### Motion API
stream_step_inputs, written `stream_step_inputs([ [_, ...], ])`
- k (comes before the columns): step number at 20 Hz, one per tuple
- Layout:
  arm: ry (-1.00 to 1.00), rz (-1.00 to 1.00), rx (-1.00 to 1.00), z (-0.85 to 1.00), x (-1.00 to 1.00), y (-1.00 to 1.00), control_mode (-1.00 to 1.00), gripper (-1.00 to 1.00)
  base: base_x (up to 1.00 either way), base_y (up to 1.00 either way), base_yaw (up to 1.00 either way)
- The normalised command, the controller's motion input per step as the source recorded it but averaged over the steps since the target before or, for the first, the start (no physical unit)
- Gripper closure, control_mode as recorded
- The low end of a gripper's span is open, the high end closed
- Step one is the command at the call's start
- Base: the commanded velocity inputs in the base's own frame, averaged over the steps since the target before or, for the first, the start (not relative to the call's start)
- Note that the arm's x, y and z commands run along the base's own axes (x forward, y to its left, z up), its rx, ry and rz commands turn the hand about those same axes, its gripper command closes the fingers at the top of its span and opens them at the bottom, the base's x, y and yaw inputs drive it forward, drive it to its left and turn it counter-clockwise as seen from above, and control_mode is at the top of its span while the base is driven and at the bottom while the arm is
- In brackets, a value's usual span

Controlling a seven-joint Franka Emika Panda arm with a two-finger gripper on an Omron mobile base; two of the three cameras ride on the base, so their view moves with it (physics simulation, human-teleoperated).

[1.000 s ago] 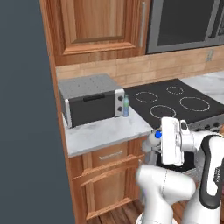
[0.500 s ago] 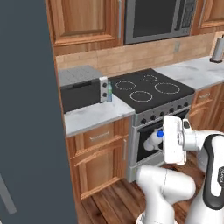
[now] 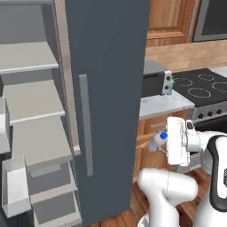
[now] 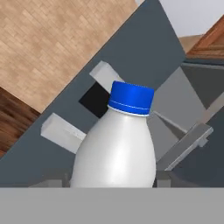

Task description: Take the bottled waters from the counter and place them in the freezer to freeze. Close the freezer door after placing the bottles.

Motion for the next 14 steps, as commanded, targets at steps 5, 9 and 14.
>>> stream_step_inputs([
  [5, 0.00, 0.00, 0.00, 0.00, 0.00, 0.00, 1.00, 1.00, -0.08, 1.00, 0.33],
  [9, 0.00, 0.00, 0.00, 0.00, 0.00, 0.00, 1.00, 1.00, 0.05, 1.00, 0.17],
  [14, 0.00, 0.00, 0.00, 0.00, 0.00, 0.00, 1.00, 1.00, 0.15, 0.74, 0.01],
])
